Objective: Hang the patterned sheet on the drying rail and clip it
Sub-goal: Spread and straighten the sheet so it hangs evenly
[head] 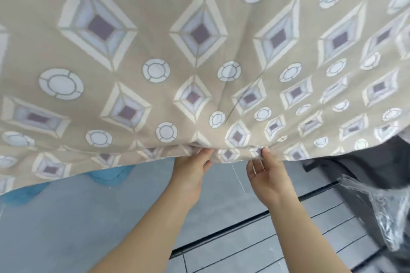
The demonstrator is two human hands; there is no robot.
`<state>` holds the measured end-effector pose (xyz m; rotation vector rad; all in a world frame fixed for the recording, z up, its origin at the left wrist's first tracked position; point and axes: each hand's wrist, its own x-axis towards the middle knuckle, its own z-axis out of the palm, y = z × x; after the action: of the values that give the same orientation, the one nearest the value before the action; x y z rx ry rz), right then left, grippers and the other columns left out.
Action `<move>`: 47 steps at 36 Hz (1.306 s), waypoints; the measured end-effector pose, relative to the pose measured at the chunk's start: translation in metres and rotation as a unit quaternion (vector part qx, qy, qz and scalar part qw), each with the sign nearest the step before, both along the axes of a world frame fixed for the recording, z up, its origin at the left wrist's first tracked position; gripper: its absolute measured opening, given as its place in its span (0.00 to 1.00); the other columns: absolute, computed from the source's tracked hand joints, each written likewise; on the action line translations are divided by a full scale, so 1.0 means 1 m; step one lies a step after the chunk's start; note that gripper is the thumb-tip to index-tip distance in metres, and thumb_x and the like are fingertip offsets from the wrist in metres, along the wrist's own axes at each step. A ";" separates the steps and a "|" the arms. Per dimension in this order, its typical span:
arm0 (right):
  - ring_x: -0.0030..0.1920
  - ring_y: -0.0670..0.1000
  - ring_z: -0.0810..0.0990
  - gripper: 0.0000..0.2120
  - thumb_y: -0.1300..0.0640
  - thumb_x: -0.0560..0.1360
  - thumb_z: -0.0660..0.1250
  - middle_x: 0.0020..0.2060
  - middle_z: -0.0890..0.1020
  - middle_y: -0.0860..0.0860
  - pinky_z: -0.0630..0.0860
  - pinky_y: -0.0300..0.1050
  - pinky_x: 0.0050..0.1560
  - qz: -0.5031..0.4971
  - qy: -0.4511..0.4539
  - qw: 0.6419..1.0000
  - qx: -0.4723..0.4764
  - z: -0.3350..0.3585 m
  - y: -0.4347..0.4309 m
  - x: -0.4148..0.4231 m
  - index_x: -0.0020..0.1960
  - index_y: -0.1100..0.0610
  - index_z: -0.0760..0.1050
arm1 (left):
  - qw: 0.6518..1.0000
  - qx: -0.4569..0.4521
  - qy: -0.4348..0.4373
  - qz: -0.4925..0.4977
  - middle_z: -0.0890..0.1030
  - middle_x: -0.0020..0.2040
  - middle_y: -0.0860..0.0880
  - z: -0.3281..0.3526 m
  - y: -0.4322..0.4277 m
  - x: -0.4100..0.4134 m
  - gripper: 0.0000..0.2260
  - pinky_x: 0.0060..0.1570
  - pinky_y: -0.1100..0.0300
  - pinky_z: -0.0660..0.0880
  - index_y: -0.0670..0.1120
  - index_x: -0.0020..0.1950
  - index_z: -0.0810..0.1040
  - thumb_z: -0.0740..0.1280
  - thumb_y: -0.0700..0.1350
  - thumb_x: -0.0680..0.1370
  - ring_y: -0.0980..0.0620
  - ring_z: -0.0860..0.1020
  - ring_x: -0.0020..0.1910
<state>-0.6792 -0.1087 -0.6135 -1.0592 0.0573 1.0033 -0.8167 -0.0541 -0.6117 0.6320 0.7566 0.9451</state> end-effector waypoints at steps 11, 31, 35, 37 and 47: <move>0.40 0.45 0.79 0.04 0.61 0.76 0.64 0.39 0.83 0.47 0.73 0.40 0.43 0.044 -0.029 0.998 -0.022 0.005 -0.021 0.000 0.50 0.57 0.74 | 0.994 -0.044 -0.041 0.090 0.80 0.56 0.53 -0.021 0.005 0.009 0.17 0.44 0.63 0.73 0.48 0.62 0.74 0.68 0.39 0.75 0.57 0.79 0.52; 0.43 0.47 0.78 0.06 0.58 0.78 0.62 0.45 0.80 0.49 0.74 0.41 0.37 -0.021 -0.027 0.999 -0.005 0.017 -0.074 0.096 0.55 0.53 0.74 | 0.991 -0.125 -0.015 0.046 0.78 0.43 0.48 -0.004 -0.056 0.091 0.04 0.53 0.58 0.73 0.42 0.44 0.74 0.65 0.34 0.76 0.53 0.77 0.40; 0.44 0.48 0.78 0.06 0.58 0.77 0.63 0.45 0.80 0.49 0.73 0.43 0.42 0.025 -0.001 1.000 0.010 0.010 -0.076 0.113 0.54 0.53 0.74 | 0.983 -0.146 -0.015 0.112 0.78 0.44 0.51 0.003 -0.045 0.122 0.03 0.60 0.59 0.71 0.44 0.46 0.74 0.66 0.37 0.76 0.56 0.76 0.41; 0.45 0.50 0.78 0.04 0.60 0.74 0.64 0.45 0.80 0.50 0.73 0.44 0.45 0.037 0.038 0.996 0.068 0.011 -0.081 0.129 0.48 0.54 0.75 | 0.981 -0.167 -0.043 0.087 0.77 0.44 0.53 0.013 -0.040 0.141 0.04 0.63 0.59 0.69 0.48 0.44 0.73 0.64 0.42 0.78 0.55 0.77 0.47; 0.49 0.53 0.82 0.07 0.57 0.70 0.68 0.45 0.85 0.53 0.79 0.49 0.51 -0.091 0.086 0.966 0.226 0.035 -0.090 0.242 0.43 0.58 0.84 | 0.993 -0.109 -0.004 0.041 0.79 0.49 0.50 0.012 -0.048 0.217 0.06 0.46 0.63 0.75 0.48 0.49 0.76 0.66 0.37 0.76 0.54 0.78 0.47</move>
<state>-0.4377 -0.1987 -0.5781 -0.5383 0.0631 0.8838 -0.5996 -0.1021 -0.5993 0.4071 0.8700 0.9243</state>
